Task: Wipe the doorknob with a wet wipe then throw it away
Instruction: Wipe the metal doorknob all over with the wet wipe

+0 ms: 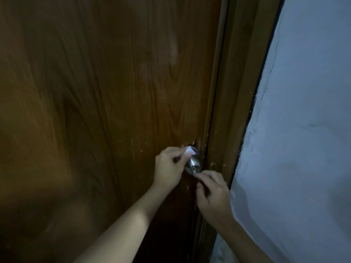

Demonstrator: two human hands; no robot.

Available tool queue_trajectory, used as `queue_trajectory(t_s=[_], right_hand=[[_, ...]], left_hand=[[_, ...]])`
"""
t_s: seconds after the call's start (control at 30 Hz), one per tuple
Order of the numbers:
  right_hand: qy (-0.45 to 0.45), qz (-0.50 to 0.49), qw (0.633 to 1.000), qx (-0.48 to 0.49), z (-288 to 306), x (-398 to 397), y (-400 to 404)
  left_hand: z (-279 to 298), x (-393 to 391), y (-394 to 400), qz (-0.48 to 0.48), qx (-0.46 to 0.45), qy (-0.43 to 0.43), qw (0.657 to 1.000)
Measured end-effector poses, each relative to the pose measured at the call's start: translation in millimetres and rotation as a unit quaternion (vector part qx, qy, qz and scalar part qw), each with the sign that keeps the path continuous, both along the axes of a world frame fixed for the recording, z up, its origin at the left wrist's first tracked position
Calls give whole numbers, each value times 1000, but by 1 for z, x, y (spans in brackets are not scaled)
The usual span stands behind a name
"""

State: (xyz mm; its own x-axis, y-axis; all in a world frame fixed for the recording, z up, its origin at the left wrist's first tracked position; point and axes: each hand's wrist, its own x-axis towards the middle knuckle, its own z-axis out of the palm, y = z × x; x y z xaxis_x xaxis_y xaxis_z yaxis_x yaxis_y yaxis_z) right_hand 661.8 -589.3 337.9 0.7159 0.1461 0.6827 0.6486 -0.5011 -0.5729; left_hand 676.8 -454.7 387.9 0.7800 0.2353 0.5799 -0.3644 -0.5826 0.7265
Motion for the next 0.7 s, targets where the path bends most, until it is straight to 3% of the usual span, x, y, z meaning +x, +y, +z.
queue_trajectory(t_s=[0.1, 0.27, 0.37, 0.5, 0.7], right_hand=[[37, 8, 999, 33, 7, -1, -7], [71, 4, 997, 38, 2, -2, -16], [130, 35, 988, 76, 4, -6, -19], [231, 145, 942, 197, 15, -10, -16], [200, 138, 939, 245, 29, -11, -16]], left_hand=[[-11, 5, -12, 32, 139, 15, 990], [-44, -18, -5, -11, 320, -76, 944], [-51, -23, -5, -19, 245, -61, 967], [-38, -32, -11, -98, 49, -31, 993], [-22, -43, -1, -166, -150, 59, 973]])
